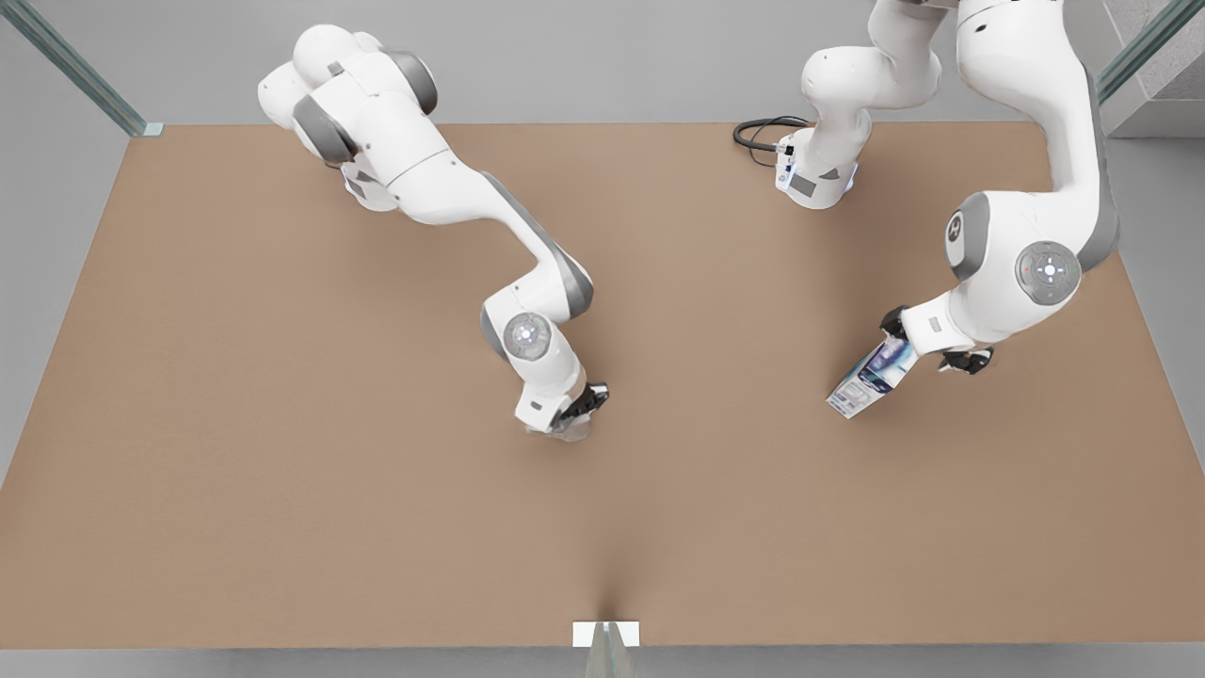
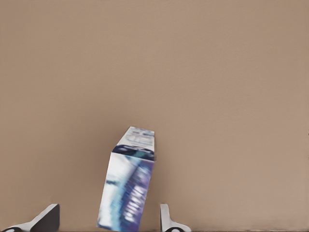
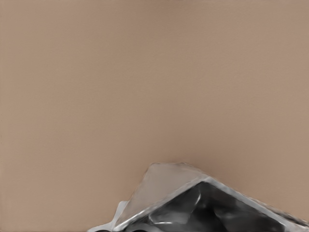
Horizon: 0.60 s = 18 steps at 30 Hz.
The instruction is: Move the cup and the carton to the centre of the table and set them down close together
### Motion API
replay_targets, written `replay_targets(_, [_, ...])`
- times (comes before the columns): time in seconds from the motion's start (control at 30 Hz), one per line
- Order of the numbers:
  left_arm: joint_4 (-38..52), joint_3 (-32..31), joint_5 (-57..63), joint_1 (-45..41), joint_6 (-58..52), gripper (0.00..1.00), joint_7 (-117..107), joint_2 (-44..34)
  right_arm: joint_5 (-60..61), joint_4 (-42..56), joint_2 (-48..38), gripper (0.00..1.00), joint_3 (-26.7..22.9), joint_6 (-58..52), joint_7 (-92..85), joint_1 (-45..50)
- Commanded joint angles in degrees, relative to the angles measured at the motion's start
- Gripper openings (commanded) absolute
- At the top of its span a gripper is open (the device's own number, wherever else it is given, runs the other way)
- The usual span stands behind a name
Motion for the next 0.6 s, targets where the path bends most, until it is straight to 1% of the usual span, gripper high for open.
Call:
replay_targets(0.0, [-0.1,0.0,0.1,0.2,0.0,1.00,0.2,0.1,-0.4,0.9,0.6,0.21,0.0,0.0,1.4,0.1])
replay_targets(0.07, [-1.1,0.0,0.1,0.2,0.9,1.00,0.3,0.7,-0.5,5.0,4.2,0.21,0.0,0.0,3.6,1.7])
replay_targets(0.23, [-1.3,0.0,0.6,0.2,2.2,1.00,-0.2,3.4,-0.5,6.6,5.9,0.21,-0.3,-0.1,5.5,3.3])
replay_targets(0.27, [-2.5,0.0,0.6,0.2,3.9,1.00,-0.2,3.4,-0.5,6.7,5.9,0.21,-0.3,0.0,5.5,3.3])
replay_targets(0.33, [-2.9,0.0,0.6,0.2,3.7,1.00,0.0,3.4,-0.5,7.7,6.7,0.46,-0.4,0.0,5.5,3.3])
replay_targets(0.4, [-2.9,0.0,0.6,0.2,3.3,1.00,0.4,3.4,-0.5,10.8,8.9,0.47,-0.4,0.6,5.9,3.4])
replay_targets(0.5, [-3.6,0.0,0.7,0.2,3.8,1.00,2.4,3.7,-0.5,11.6,9.6,0.57,-0.4,1.4,6.8,3.4])
replay_targets(0.57, [-3.6,0.0,0.7,0.2,4.6,1.00,2.0,5.0,-0.5,11.7,9.9,0.60,-0.5,1.7,6.7,3.8])
